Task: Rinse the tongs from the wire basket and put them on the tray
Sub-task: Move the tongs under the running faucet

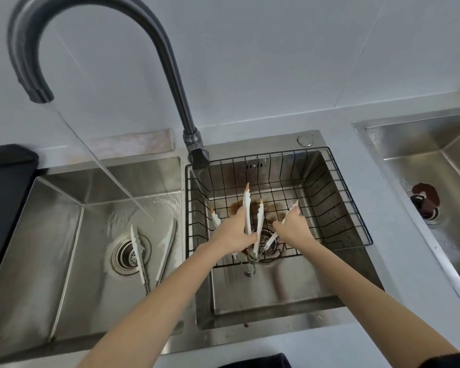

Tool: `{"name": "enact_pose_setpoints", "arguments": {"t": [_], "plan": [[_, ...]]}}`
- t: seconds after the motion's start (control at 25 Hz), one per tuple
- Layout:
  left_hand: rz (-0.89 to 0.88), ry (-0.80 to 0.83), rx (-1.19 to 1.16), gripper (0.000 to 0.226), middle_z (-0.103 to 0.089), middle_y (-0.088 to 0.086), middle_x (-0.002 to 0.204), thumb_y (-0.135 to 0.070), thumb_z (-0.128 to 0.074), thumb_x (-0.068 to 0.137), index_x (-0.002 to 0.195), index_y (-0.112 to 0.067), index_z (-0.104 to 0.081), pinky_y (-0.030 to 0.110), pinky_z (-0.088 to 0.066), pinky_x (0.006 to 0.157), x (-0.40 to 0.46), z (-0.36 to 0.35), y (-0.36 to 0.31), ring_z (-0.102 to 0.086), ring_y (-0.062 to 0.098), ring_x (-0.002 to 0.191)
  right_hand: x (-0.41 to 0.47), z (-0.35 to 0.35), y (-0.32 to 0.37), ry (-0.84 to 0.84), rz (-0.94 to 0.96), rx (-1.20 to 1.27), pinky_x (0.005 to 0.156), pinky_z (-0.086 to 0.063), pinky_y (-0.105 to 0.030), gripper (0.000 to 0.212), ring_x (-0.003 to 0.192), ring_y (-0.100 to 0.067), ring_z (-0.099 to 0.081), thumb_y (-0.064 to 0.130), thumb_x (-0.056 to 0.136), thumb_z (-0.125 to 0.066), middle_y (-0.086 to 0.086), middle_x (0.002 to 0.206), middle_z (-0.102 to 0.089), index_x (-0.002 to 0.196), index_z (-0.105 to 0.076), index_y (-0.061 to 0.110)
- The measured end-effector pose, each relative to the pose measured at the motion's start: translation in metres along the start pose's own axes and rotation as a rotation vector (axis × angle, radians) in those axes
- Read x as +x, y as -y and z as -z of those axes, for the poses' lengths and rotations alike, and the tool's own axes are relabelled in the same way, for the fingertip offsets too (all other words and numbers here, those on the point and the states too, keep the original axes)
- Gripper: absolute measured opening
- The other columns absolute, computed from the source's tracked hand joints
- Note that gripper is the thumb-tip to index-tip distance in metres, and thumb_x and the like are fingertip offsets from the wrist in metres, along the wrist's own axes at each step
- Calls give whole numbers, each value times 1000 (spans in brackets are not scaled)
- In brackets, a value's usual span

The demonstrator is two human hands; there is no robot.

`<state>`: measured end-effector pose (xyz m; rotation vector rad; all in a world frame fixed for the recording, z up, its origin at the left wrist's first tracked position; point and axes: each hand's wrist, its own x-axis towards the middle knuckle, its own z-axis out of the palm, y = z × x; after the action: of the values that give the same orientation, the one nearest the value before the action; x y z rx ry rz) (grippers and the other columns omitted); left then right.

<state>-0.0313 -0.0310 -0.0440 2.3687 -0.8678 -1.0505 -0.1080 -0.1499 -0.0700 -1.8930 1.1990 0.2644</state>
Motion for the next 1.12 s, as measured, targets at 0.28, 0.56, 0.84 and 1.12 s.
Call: {"name": "enact_pose_setpoints", "arguments": {"t": [0.28, 0.56, 0.84, 1.12], "plan": [[128, -222, -508, 54, -58, 6, 100, -31, -50, 92, 139, -12, -33, 34, -57, 77, -33, 22, 10, -62, 19, 83, -31, -5, 29, -93, 240, 91, 87, -43, -33, 62, 120, -34, -48, 6, 84, -52, -23, 136, -41, 139, -24, -3], [110, -318, -855, 21, -62, 7, 84, -25, -48, 94, 106, -9, -53, 35, -60, 71, -72, 47, 46, -65, 18, 72, -68, -28, 68, 4, 310, 342, 66, -46, -19, 56, 92, -17, -58, 9, 90, -49, 0, 110, -51, 142, -29, 12], [179, -394, -1045, 12, -58, 6, 75, -16, -46, 95, 103, -10, -53, 21, -57, 50, -111, 74, 107, -66, 13, 56, -86, -77, 123, 279, 181, 825, 75, -52, -25, 19, 67, -12, -54, 24, 94, -49, -2, 76, -50, 107, -54, 10], [235, -463, -1087, 18, -60, 6, 74, -14, -48, 93, 110, -11, -53, 24, -59, 53, -131, 106, 173, -65, 6, 47, -88, -137, 186, 351, 125, 966, 72, -52, -23, 13, 81, -15, -59, 3, 89, -53, -7, 90, -57, 101, -55, 7]]}}
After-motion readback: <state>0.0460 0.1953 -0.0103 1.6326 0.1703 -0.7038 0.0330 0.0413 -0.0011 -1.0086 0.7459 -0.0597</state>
